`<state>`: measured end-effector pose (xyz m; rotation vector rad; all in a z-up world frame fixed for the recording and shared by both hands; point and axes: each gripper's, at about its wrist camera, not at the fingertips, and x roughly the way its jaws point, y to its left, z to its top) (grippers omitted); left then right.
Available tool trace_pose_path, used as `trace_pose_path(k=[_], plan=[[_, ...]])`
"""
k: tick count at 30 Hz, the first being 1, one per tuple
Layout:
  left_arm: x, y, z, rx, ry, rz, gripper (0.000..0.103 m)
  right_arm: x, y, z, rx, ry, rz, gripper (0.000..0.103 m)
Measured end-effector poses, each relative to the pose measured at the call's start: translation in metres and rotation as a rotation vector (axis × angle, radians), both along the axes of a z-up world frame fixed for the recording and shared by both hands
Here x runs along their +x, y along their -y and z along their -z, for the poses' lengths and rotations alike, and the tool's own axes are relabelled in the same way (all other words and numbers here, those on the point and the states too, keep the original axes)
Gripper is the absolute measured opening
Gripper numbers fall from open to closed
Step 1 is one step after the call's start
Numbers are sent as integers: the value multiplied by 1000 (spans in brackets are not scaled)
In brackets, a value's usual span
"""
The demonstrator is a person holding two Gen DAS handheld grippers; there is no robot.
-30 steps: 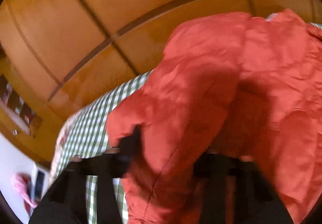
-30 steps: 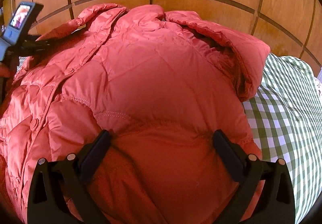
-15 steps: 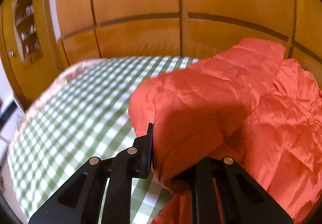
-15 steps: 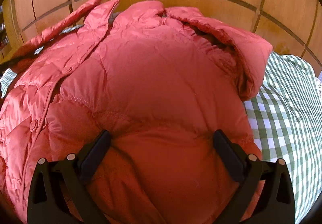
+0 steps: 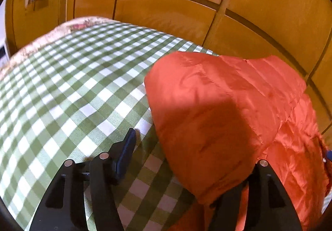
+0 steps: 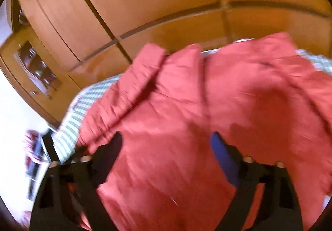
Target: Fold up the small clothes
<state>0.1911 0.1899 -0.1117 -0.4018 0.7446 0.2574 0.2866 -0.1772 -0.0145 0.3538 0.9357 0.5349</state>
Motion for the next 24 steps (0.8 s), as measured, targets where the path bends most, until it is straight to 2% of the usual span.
trace_pose_path(k=[3, 8, 10, 11, 12, 13, 15, 20, 22, 24], plan=[[0, 5, 0, 19, 0, -3, 60, 44, -22, 8, 58, -35, 21, 77], [3, 5, 3, 8, 14, -13, 61, 104, -46, 22, 154, -83, 46, 77], [2, 3, 4, 7, 16, -13, 62, 121, -52, 27, 191, -104, 74, 73], [1, 3, 4, 5, 17, -12, 62, 126, -54, 30, 191, -118, 92, 53], [2, 2, 5, 1, 17, -12, 62, 130, -54, 33, 193, -139, 112, 27], [2, 2, 5, -4, 18, -12, 63, 131, -53, 34, 224, -158, 119, 17], [2, 1, 5, -12, 24, -12, 63, 122, -49, 28, 286, -136, 112, 13], [-1, -2, 4, -41, 42, -12, 65, 68, -38, -15, 201, 54, 47, 10], [-3, -4, 4, -53, 53, -17, 68, 42, -31, -25, 159, 104, 33, 10], [-6, -7, 4, -70, 68, -25, 70, 21, -21, -24, 144, 116, 49, 10]])
